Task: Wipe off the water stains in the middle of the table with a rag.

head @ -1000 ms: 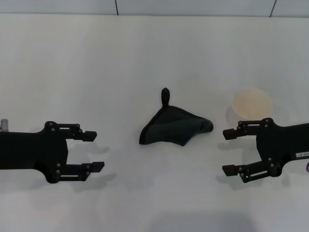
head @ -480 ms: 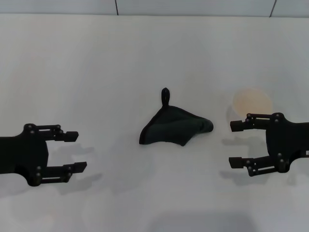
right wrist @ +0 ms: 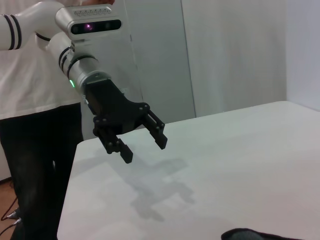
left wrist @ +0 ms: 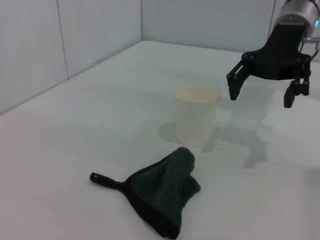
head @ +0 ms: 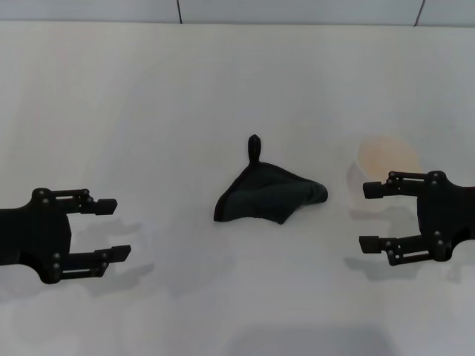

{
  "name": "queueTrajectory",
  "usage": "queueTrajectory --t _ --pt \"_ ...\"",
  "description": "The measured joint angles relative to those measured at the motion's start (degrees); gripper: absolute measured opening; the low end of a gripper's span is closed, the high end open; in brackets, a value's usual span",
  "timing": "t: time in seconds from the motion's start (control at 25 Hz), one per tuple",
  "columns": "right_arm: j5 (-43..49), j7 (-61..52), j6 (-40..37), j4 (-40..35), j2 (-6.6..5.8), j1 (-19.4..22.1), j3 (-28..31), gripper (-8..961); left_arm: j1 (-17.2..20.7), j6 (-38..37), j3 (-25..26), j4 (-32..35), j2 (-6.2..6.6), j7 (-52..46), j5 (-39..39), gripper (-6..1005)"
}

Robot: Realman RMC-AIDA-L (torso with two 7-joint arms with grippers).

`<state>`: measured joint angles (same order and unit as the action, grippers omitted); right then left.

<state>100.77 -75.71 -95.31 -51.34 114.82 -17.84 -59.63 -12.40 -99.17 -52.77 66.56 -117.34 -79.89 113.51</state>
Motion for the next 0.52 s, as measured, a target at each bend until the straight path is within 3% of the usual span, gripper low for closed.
queueTrajectory --t 0.52 --pt "0.0 0.4 0.1 0.4 0.22 0.4 0.1 841 -0.3 0.3 0.0 0.0 -0.45 0.5 -0.3 693"
